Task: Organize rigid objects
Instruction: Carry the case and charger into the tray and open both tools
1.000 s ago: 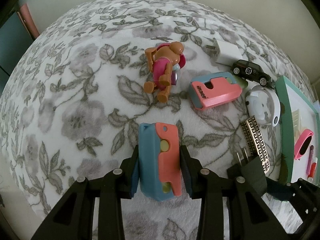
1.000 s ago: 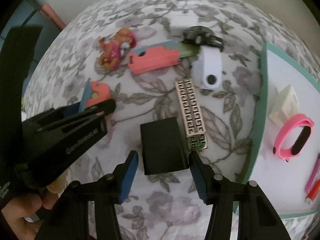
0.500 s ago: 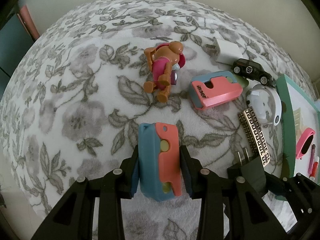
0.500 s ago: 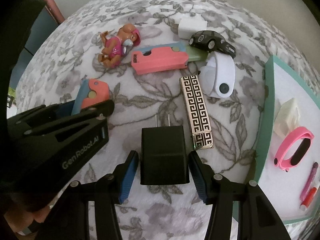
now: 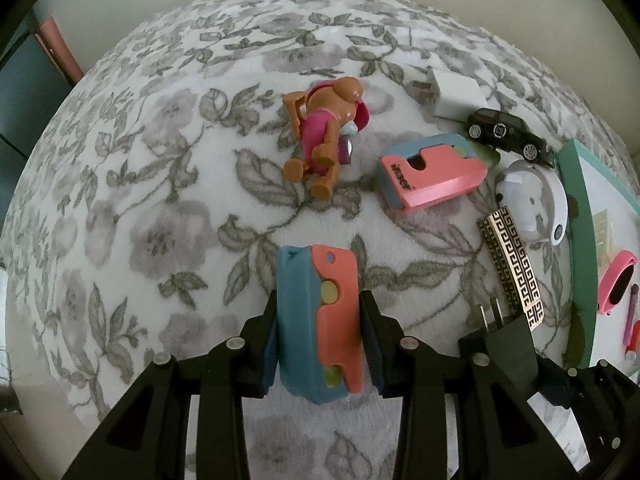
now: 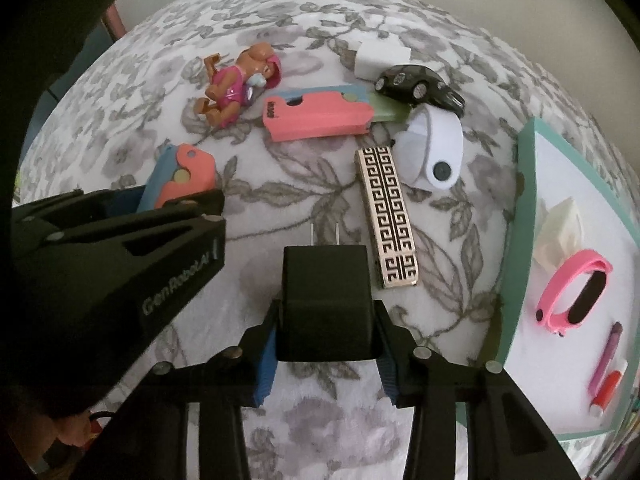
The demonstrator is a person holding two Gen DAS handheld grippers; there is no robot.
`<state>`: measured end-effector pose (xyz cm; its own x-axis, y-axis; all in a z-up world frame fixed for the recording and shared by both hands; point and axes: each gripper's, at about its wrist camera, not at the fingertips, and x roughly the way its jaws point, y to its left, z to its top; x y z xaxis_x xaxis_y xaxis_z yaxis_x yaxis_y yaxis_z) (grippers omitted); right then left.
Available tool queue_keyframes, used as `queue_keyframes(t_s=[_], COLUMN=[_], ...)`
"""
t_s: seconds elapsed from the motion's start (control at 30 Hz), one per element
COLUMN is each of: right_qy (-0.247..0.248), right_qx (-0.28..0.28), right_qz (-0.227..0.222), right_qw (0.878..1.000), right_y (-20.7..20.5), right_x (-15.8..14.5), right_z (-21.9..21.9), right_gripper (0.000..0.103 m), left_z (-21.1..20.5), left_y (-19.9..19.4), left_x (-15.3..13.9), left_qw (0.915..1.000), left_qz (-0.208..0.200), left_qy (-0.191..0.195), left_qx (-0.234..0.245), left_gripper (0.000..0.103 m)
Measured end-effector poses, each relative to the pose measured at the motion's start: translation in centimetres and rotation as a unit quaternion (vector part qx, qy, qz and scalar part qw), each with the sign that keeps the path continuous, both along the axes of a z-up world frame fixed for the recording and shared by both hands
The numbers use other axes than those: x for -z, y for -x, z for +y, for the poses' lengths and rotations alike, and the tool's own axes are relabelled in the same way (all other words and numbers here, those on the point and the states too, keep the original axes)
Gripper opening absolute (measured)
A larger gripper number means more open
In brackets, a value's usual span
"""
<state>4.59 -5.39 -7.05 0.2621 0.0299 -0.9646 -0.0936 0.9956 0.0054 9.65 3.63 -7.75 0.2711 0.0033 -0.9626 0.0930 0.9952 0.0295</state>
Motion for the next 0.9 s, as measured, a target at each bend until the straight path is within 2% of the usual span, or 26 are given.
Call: queue_keyframes(t_s=[0.17, 0.33, 0.53, 0.73, 0.9], right_qy=[-0.036, -0.069, -0.114, -0.099, -0.002], right_qx=[0.010, 0.028, 0.079, 0.163, 0.238], right_qz=[-0.021, -0.047, -0.081, -0.134, -0.150], right_qw=[0.999, 0.996, 0.987, 0.973, 0.960], right_y=[0.1, 0.1, 0.1, 1.0, 2.1], right_x=[-1.8, -3.8, -5.9, -7.8, -8.4], right_z=[-1.4, -2.9, -6.2, -10.7, -14.7], right_gripper=[0.044, 0.044, 0.044, 0.044, 0.044], left_z=[-0.3, -0.7, -2.3, -6.7, -10.7], left_y=[0.0, -0.2, -0.4, 0.1, 0.9], left_x=[-1.4, -4.5, -8.4, -10.6, -11.1], left_qw=[0.9999, 0.9994, 0.9972, 0.9957, 0.9937], left_qz=[0.001, -0.026, -0.061, -0.075, -0.070], left_qy=[0.012, 0.022, 0.042, 0.049, 0.069], left_qx=[0.000, -0.006, -0.007, 0.025, 0.055], left_gripper=[0.038, 0.038, 0.038, 0.038, 0.038])
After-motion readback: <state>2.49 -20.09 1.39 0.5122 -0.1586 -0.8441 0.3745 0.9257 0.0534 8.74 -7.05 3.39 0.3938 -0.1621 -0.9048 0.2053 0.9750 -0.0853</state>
